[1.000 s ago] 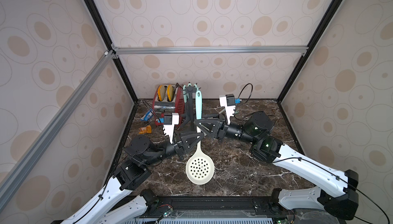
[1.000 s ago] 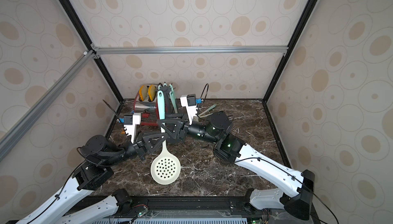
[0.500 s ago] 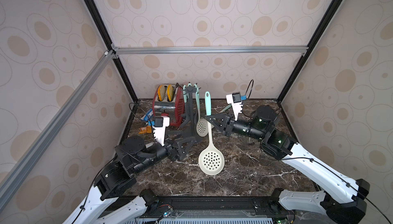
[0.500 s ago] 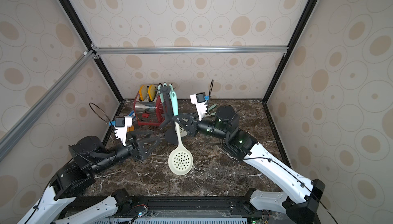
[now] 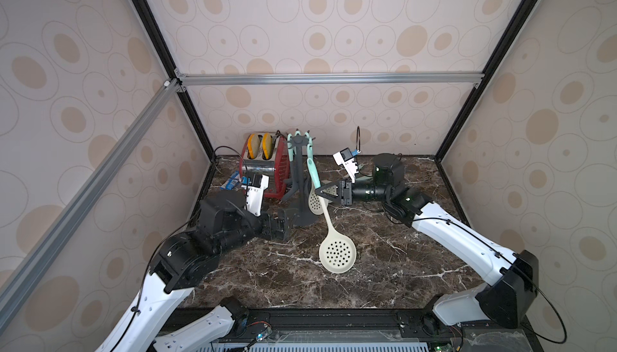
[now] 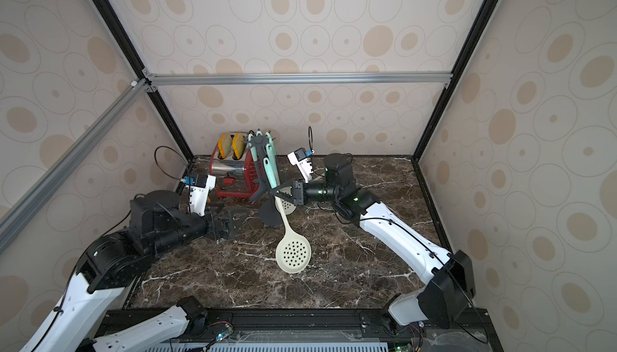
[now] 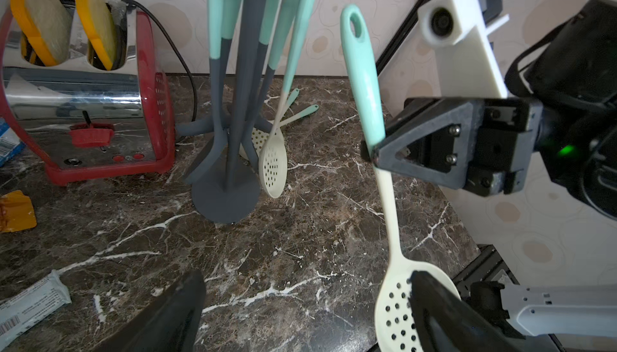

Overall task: Hang the skimmer on the kitchen utensil rack
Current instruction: Hang the skimmer on the rack.

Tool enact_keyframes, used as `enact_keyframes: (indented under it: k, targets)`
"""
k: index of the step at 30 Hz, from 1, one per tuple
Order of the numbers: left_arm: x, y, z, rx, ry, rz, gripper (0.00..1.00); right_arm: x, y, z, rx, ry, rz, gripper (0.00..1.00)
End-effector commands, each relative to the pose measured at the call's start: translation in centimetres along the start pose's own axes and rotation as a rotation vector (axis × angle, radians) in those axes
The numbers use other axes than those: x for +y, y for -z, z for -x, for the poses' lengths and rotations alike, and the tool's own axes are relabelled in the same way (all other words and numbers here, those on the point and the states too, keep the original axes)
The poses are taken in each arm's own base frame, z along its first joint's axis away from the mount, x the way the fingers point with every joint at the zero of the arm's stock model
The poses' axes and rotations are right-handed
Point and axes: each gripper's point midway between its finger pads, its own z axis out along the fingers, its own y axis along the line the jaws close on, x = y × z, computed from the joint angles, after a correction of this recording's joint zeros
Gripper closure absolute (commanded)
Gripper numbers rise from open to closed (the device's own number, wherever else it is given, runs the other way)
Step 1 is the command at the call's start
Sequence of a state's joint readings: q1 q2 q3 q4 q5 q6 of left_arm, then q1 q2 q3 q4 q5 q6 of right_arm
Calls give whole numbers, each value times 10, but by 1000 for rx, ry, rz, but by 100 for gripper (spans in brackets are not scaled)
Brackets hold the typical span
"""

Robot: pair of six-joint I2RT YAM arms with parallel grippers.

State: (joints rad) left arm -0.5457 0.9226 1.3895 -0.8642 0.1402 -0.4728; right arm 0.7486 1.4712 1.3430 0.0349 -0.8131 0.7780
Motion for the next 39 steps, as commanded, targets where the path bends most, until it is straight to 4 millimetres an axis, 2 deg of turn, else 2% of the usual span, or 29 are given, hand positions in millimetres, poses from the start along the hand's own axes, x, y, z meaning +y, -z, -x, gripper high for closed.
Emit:
enact_keyframes:
  k: [1,3,7,21,34,39]
  targets:
    - [-8,2,20,-2,24,-103,3,29,-2,29,-41,71,108,100]
    - [-3,-2,31,-15,60,-116,5,25,-9,34,-37,66,110,100]
    - [1,-6,39,-20,62,-109,5,15,-17,40,-28,47,100,100]
    - [1,-6,29,-8,71,-120,7,-29,-22,38,-24,-71,26,100]
    - [3,-6,21,0,80,-122,5,-54,-30,23,13,-153,-12,100]
    - [8,-4,18,-9,77,-100,1,-79,-29,13,13,-181,-118,100]
